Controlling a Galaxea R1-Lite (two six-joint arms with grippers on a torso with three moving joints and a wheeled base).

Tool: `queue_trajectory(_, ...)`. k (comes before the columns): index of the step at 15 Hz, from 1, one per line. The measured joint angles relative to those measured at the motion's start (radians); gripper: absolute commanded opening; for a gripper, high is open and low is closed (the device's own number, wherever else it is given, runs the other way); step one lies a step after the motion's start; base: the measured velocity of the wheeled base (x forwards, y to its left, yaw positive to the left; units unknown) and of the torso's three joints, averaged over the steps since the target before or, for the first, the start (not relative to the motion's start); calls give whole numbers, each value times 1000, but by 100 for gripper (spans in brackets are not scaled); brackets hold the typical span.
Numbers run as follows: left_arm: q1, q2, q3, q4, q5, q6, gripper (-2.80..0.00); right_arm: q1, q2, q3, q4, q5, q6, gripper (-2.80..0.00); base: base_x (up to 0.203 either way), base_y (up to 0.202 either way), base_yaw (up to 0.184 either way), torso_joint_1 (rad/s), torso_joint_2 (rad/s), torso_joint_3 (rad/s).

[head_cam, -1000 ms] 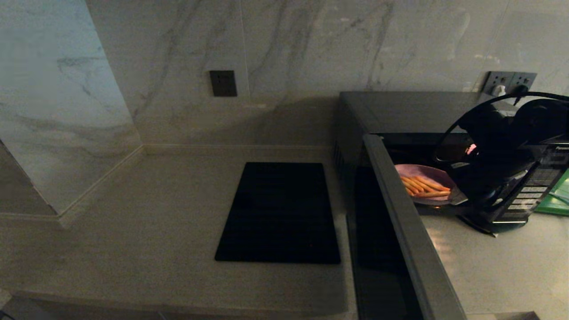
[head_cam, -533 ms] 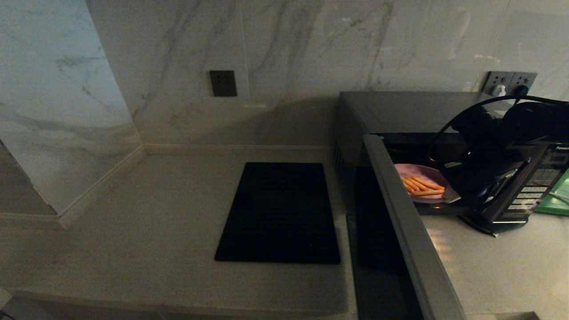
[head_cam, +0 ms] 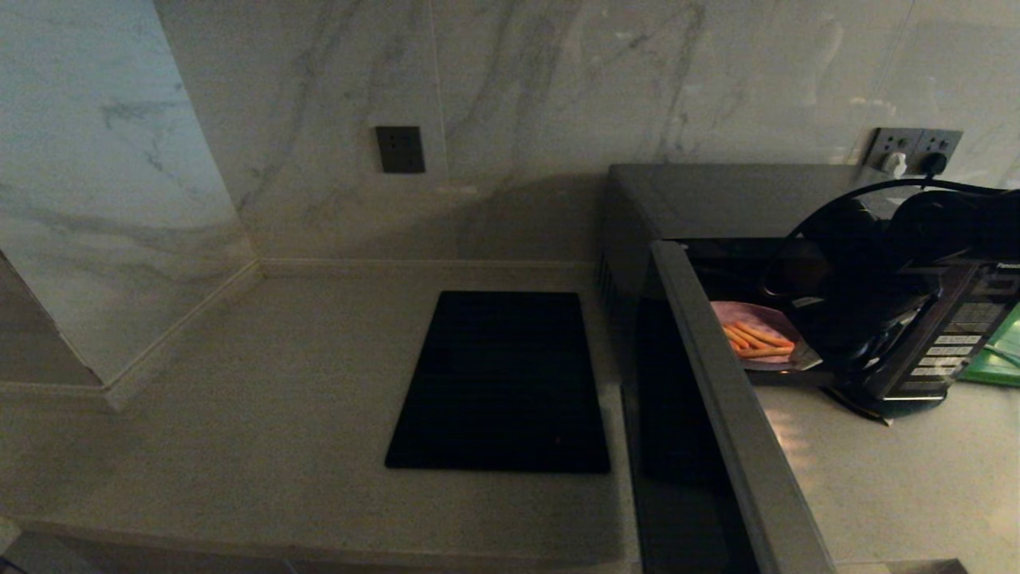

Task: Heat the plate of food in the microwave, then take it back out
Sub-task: Put the plate in the microwave oven

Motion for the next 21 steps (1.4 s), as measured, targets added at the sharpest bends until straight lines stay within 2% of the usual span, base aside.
queue_trajectory(21, 0, 0, 0, 0, 0, 0, -280, -1, 62, -48, 2, 0, -2, -280, 0, 0, 0, 0, 0, 0)
